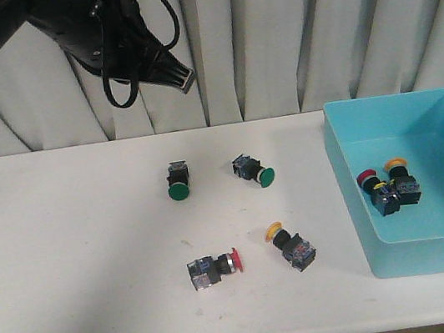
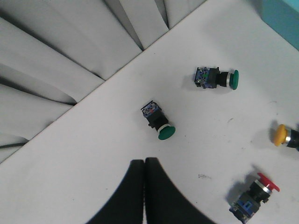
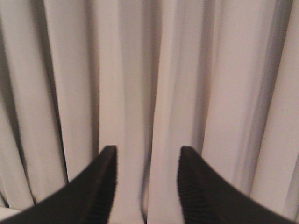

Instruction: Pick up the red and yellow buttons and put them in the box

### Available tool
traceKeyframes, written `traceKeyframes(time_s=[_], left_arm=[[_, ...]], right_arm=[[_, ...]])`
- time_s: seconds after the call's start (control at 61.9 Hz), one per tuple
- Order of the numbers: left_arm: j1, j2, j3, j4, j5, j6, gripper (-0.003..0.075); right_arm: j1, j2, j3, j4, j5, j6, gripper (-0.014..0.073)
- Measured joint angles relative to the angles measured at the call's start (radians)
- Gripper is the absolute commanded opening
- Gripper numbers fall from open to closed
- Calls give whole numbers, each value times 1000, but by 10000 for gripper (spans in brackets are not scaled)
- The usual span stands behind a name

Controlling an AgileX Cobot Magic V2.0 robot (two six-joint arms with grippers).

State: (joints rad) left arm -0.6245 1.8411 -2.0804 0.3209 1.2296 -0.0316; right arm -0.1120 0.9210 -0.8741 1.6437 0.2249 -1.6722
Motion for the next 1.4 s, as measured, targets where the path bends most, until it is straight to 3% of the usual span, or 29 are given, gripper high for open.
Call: traceKeyframes(time_s=[0.065, 0.242, 0.339, 0.565, 1.147, 1.405], left_arm=[[0, 0, 0, -2, 0, -4, -7], [0, 0, 0, -14, 0, -9, -6], [0, 0, 0, -20, 0, -9, -6], [0, 0, 0, -24, 0, -11, -6], [0, 2, 0, -25, 0, -11, -6], [0, -107, 19, -11, -117, -11, -6]], right_arm=[[0, -32, 0, -76, 30, 56, -17], [0, -47, 0, -320, 126, 323, -7], [0, -47, 3, -365, 115, 392, -8], [0, -47, 3, -349, 11, 412, -8], [0, -47, 3, -346, 2, 412, -8], [0, -47, 3, -346, 2, 412, -8]])
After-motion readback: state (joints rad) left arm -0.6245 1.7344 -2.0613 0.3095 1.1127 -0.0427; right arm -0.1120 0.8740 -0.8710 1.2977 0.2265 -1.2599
